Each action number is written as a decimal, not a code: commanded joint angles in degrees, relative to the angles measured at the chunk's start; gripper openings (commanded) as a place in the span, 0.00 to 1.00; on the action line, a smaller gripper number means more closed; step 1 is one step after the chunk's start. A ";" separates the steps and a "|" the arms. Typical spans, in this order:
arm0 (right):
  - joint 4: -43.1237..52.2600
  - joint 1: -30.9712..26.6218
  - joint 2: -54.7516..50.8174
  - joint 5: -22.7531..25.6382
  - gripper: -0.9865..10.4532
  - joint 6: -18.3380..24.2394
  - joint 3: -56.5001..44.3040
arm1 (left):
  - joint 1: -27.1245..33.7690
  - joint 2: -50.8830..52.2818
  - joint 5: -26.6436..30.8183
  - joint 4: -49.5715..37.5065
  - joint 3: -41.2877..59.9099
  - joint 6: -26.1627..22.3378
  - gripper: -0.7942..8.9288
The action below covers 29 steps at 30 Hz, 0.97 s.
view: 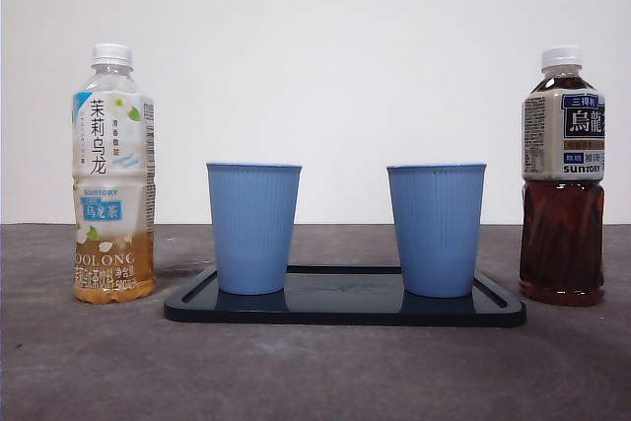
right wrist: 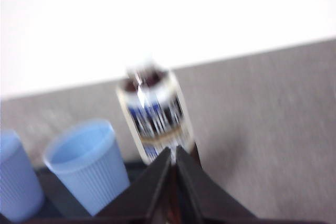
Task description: Pour the drink into the cup
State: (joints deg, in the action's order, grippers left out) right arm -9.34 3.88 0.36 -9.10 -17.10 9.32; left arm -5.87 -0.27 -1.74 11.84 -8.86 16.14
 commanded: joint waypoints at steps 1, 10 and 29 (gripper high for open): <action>-3.63 0.11 0.44 -0.02 0.10 -2.43 5.90 | -0.17 -0.39 -0.20 -0.61 -4.44 3.28 0.10; -13.79 0.11 7.48 -2.69 0.10 -2.43 25.53 | -0.22 -8.74 -1.20 8.92 -25.90 4.39 0.10; -34.97 8.11 29.09 -19.71 0.10 8.09 58.55 | -6.19 -31.45 -28.28 26.84 -57.83 -0.33 0.10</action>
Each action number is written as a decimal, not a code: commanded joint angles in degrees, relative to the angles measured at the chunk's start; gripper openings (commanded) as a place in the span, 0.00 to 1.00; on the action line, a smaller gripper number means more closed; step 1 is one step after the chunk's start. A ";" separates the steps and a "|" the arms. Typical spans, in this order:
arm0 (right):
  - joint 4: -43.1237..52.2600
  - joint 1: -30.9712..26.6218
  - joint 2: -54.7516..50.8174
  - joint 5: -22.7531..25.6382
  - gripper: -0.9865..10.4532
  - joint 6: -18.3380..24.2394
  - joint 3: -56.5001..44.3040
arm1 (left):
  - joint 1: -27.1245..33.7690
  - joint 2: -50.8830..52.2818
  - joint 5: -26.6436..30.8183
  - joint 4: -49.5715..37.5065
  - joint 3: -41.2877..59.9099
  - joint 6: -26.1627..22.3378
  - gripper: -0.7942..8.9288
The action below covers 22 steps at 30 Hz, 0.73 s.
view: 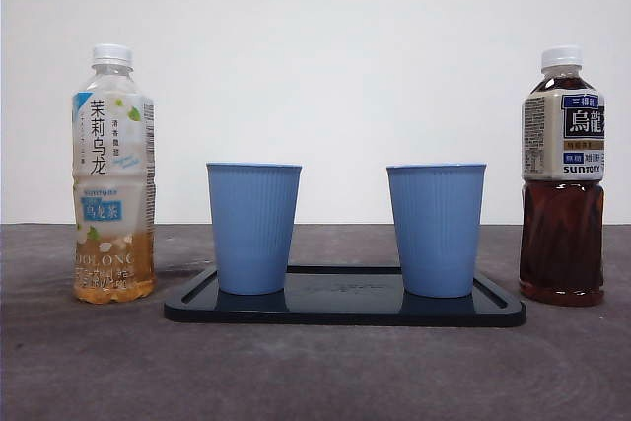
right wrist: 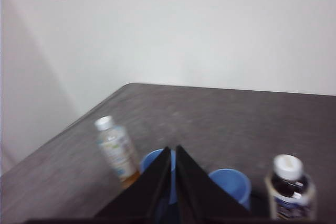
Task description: Pour the drink into the cup
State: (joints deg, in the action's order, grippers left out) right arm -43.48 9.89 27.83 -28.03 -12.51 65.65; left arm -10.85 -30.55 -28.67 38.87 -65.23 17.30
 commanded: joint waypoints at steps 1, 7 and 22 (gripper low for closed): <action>-2.16 3.50 2.58 -1.53 0.10 5.53 3.32 | -1.86 -1.68 -2.36 0.00 -1.62 -1.88 0.10; -7.23 7.61 5.16 -2.43 0.10 12.98 5.68 | -3.45 -3.61 -8.83 3.39 -1.73 -6.01 0.10; -12.33 7.72 5.81 -1.92 0.29 12.63 5.55 | -3.43 -3.93 -8.79 6.21 -1.70 -9.33 0.44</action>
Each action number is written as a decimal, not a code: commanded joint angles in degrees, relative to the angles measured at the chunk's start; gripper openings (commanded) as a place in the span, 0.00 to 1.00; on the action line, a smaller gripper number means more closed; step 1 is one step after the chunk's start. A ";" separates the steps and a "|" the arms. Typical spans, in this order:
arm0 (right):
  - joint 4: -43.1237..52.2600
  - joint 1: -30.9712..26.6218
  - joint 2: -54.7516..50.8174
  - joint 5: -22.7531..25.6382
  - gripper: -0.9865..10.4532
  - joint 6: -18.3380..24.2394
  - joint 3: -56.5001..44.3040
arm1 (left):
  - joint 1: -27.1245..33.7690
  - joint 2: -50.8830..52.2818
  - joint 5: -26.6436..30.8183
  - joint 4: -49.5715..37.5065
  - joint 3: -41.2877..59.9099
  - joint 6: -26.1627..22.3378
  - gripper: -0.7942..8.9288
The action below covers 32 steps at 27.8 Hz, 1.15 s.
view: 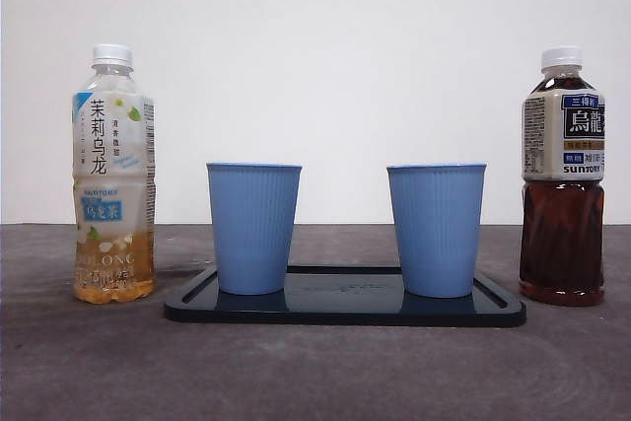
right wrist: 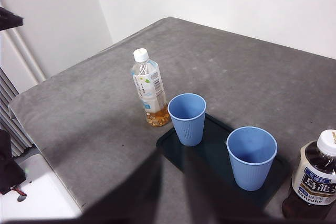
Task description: Pour the drink into the cup
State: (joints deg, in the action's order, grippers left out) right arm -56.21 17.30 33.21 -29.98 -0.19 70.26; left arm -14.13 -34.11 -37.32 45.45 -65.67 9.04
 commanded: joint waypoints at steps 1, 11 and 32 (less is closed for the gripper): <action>0.39 0.31 0.44 0.02 0.35 0.09 0.94 | -0.15 -0.37 -0.13 -0.37 -1.27 -1.07 0.49; 0.39 0.31 0.44 0.00 0.57 -1.38 0.94 | -0.15 -0.37 -0.13 -0.22 -1.27 -1.03 0.63; 8.57 0.31 0.37 11.98 0.55 -7.69 -15.78 | -0.20 -0.39 5.73 3.69 -1.22 -3.74 0.63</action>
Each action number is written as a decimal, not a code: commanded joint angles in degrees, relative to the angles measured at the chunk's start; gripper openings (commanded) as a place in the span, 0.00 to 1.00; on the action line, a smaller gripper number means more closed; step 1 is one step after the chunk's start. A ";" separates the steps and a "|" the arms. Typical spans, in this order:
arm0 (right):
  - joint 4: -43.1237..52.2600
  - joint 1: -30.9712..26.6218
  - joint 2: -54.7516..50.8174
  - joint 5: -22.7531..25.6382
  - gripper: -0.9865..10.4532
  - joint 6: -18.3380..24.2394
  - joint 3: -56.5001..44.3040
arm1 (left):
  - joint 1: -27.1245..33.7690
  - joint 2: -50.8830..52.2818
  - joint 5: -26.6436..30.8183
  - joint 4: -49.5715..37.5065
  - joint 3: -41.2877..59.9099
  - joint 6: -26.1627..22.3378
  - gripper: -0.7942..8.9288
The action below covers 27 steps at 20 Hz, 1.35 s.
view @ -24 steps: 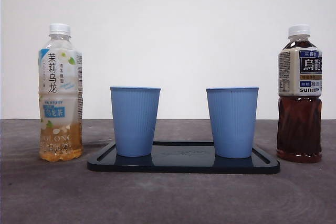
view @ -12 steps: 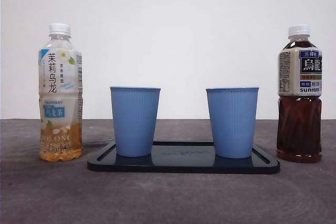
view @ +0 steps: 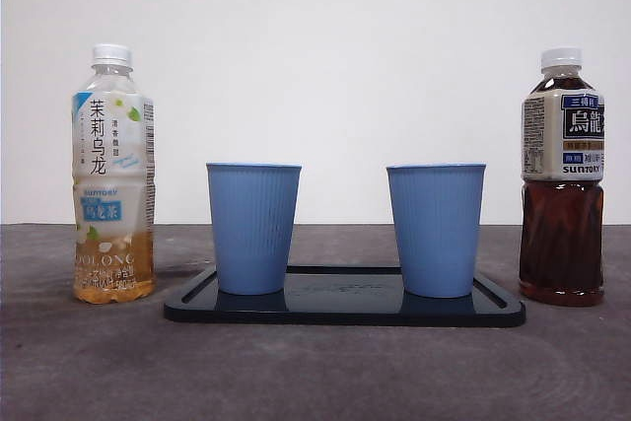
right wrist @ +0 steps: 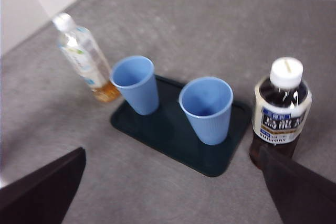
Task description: Pour the drink into the cup
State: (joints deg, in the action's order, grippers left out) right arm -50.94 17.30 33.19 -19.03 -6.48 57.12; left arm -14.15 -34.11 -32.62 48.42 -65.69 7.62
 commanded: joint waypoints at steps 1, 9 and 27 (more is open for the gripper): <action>5.07 0.31 0.39 1.84 0.55 -1.68 -4.33 | -0.17 -0.39 1.55 1.40 -1.20 -2.78 0.63; 28.35 0.35 0.79 10.60 0.55 -5.62 -23.17 | -0.72 -0.76 2.43 3.41 -1.03 -5.18 0.63; 78.49 0.09 30.42 22.25 0.55 -6.16 -38.16 | -3.17 -2.19 2.40 4.46 -1.03 -5.20 0.62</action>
State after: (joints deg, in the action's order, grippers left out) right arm 26.09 17.23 62.41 2.90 -13.34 19.18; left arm -17.12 -35.90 -30.15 53.41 -65.69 3.46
